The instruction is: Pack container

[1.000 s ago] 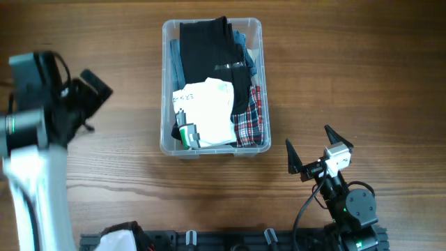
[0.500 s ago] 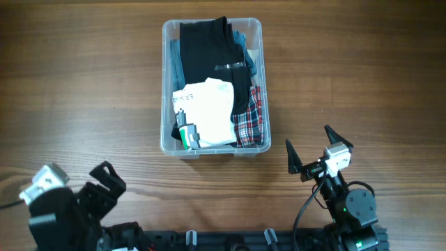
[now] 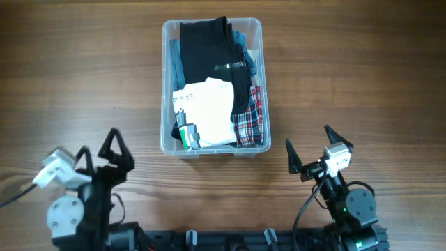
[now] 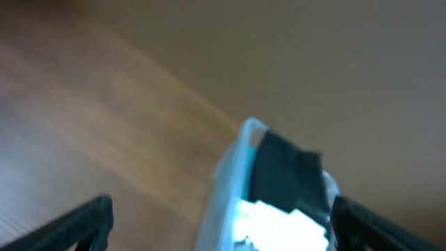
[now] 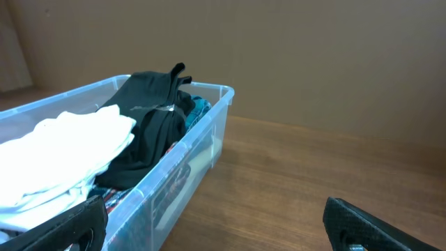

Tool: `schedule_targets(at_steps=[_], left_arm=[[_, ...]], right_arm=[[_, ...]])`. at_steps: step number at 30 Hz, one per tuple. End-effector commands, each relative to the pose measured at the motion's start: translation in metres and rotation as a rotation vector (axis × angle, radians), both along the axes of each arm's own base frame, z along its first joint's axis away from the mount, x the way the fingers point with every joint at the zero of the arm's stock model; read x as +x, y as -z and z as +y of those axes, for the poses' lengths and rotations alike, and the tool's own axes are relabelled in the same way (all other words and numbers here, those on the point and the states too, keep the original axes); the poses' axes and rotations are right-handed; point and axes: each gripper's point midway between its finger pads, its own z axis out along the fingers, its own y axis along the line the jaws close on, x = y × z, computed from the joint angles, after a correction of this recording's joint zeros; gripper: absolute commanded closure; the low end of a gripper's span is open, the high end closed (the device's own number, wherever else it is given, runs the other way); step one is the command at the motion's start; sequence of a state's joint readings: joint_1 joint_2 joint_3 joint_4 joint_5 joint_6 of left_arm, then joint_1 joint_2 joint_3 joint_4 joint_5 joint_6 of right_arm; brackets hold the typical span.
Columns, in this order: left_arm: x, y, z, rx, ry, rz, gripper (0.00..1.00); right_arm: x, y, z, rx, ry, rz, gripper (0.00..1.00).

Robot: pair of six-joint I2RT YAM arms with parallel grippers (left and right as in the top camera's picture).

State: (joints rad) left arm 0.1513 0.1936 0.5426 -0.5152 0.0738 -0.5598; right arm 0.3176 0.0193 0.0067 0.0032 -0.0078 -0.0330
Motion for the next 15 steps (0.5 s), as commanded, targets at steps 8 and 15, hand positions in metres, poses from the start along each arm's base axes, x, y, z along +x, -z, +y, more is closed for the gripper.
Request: schedule_targets(at_steps=[8, 15], left_arm=[[0.035, 0.037, -0.035, 0.18, 0.209, -0.195, 0.0], [0.037, 0.055, -0.036, 0.308, 0.224, -0.18, 0.0]], right_arm=[[-0.001, -0.002, 0.001, -0.016, -0.012, -0.015, 0.0], [-0.001, -0.002, 0.001, -0.015, -0.012, -0.015, 0.0]])
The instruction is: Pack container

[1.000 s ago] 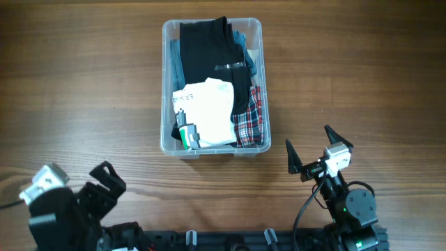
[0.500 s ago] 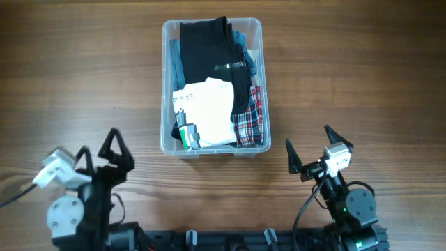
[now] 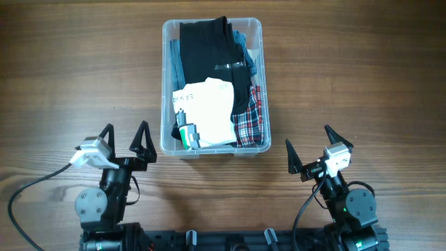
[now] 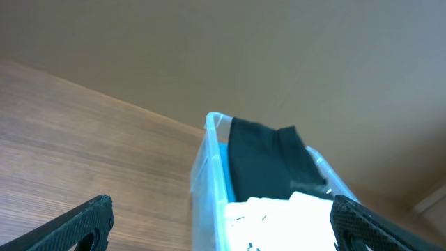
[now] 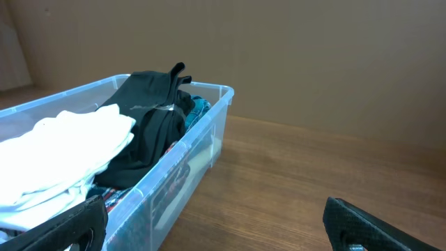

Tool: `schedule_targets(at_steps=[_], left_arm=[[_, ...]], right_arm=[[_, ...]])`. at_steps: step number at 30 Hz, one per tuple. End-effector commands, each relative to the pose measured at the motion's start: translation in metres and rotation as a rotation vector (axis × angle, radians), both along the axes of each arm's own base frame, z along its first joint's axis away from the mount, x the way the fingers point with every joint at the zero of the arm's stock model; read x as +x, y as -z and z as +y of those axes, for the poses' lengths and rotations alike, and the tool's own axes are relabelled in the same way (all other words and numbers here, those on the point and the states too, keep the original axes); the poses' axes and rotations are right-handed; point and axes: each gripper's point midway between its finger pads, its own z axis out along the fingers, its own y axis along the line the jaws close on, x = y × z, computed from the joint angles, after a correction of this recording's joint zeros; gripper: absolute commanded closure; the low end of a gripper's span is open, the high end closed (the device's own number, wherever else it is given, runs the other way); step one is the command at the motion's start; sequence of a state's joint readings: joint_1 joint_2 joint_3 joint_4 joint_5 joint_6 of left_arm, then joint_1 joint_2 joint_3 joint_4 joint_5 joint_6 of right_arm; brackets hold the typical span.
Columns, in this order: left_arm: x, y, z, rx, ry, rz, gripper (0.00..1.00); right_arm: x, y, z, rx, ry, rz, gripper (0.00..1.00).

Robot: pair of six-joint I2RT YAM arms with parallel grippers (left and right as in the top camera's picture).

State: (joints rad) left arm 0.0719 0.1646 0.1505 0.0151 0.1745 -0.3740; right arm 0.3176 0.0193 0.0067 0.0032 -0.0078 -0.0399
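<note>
A clear plastic container (image 3: 167, 90) stands at the table's middle back, filled with folded clothes: a black garment (image 3: 209, 42), a white one (image 3: 209, 108), plaid cloth (image 3: 249, 118) and blue fabric. My left gripper (image 3: 125, 143) is open near the container's front left corner, nothing between its fingers. In the left wrist view the container (image 4: 209, 181) and white garment (image 4: 279, 223) lie ahead. My right gripper (image 3: 310, 150) is open to the container's front right, empty. The right wrist view has the container (image 5: 188, 167) at left.
Wooden tabletop (image 3: 362, 77) stretches to both sides of the container. A small green and white item (image 3: 187, 132) lies at the front of the clothes. Both arm bases sit at the front edge. A grey cable (image 3: 35, 185) trails from the left arm.
My left gripper has moved right and toward the container, from the far left front to just beside its front left corner. The right arm and the clothes are unchanged.
</note>
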Motion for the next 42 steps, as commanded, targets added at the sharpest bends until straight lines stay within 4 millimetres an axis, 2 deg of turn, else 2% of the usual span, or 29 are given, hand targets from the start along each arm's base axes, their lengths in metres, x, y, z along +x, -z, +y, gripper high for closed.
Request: schedule_targets(at_steps=[1, 12, 15, 23, 42], left_arm=[[-0.002, 0.007, -0.005, 0.125, 0.025, -0.021, 0.0], [-0.005, 0.038, -0.011, 0.16, 0.049, -0.009, 0.0], [-0.006, 0.052, -0.011, 0.157, 0.053, 0.041, 0.0], [-0.007, 0.052, -0.019, 0.269, 0.088, 0.02, 0.0], [-0.007, 0.052, -0.02, 0.268, 0.09, 0.019, 0.0]], right_arm=[[-0.001, -0.002, 0.001, -0.009, -0.012, -0.012, 0.0], [-0.001, -0.002, 0.001, -0.009, -0.012, -0.012, 0.0], [-0.001, -0.002, 0.001, -0.009, -0.012, -0.012, 0.0], [-0.001, -0.002, 0.001, -0.009, -0.012, -0.012, 0.0], [-0.001, -0.002, 0.001, -0.009, -0.012, -0.012, 0.0]])
